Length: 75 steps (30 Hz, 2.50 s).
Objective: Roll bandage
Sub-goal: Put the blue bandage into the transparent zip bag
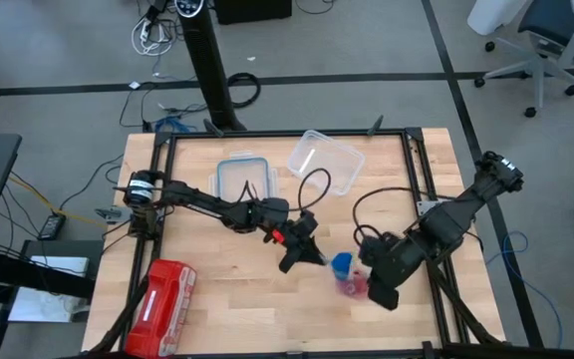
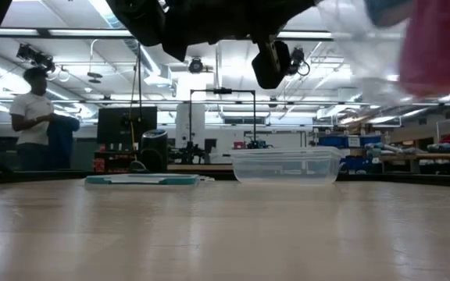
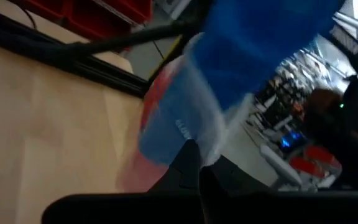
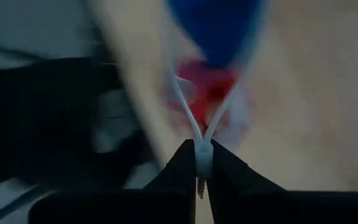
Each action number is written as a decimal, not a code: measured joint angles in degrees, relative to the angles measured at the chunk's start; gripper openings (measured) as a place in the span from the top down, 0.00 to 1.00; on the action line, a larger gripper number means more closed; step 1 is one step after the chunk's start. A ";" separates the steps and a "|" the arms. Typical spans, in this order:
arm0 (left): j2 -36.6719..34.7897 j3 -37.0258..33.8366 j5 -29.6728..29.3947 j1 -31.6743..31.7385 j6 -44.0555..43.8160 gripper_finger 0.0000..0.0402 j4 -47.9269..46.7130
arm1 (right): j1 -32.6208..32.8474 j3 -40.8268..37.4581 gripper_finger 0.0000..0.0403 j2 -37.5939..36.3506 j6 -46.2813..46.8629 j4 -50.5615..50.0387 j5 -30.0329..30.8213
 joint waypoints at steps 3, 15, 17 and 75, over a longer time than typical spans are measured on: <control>0.00 -0.02 -1.60 -0.35 2.65 1.00 -1.30 | -1.23 -0.12 0.96 0.58 -1.87 -2.36 1.67; 0.08 -0.04 0.79 1.40 2.44 1.00 -2.66 | -3.31 -0.65 0.96 1.28 -1.77 -9.77 1.55; 0.09 -0.07 1.16 1.47 2.30 1.00 -2.85 | -3.59 -0.36 0.96 1.55 -5.43 -4.34 -1.60; -0.20 0.59 6.01 7.21 9.62 1.00 -7.52 | -15.21 0.84 0.95 3.23 -18.86 -11.00 -6.77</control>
